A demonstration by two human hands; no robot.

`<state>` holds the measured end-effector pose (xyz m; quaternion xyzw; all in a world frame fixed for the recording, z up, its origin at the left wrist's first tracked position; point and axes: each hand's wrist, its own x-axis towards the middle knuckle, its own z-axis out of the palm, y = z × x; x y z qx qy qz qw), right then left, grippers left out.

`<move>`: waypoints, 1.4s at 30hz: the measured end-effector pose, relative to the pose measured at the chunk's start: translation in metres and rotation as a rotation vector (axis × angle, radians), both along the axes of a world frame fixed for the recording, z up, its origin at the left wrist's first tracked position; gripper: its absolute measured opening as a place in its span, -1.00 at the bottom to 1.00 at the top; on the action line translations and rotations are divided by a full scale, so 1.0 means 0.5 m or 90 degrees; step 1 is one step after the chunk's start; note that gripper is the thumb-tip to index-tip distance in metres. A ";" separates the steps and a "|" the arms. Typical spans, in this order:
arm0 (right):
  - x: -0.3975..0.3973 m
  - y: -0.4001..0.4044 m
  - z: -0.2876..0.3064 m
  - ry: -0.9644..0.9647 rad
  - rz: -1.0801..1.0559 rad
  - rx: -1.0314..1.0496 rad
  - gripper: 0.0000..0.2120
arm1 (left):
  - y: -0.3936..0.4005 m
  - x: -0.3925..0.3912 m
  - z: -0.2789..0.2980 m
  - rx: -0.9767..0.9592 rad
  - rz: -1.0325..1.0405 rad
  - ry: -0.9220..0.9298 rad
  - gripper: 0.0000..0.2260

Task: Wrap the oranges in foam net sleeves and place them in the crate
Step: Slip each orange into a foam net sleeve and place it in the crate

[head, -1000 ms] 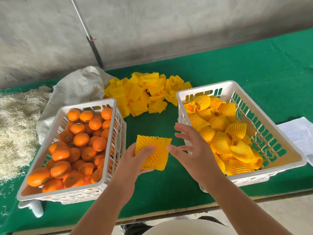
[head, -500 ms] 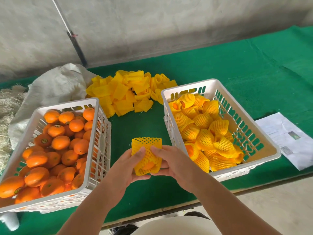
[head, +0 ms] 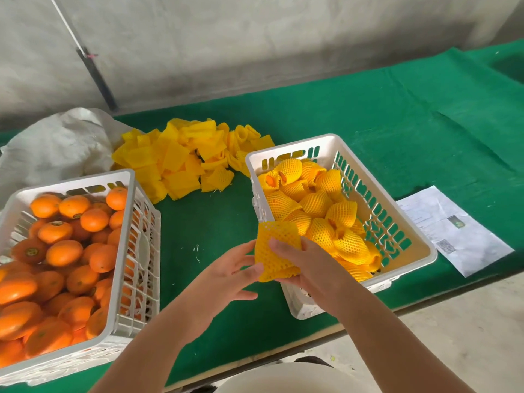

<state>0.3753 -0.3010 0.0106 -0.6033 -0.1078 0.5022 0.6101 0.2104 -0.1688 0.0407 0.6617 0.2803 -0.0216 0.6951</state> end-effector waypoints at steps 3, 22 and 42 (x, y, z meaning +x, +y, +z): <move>0.053 -0.027 -0.015 -0.114 -0.020 -0.101 -0.15 | 0.019 -0.009 -0.006 0.071 -0.011 0.012 -0.61; 0.172 -0.048 -0.150 -0.588 0.364 -0.553 -0.18 | 0.110 -0.121 -0.081 0.144 0.246 0.136 -0.85; 0.052 0.137 -0.083 -0.753 0.077 -0.292 -0.42 | 0.290 -0.353 -0.196 0.597 0.263 0.536 -0.53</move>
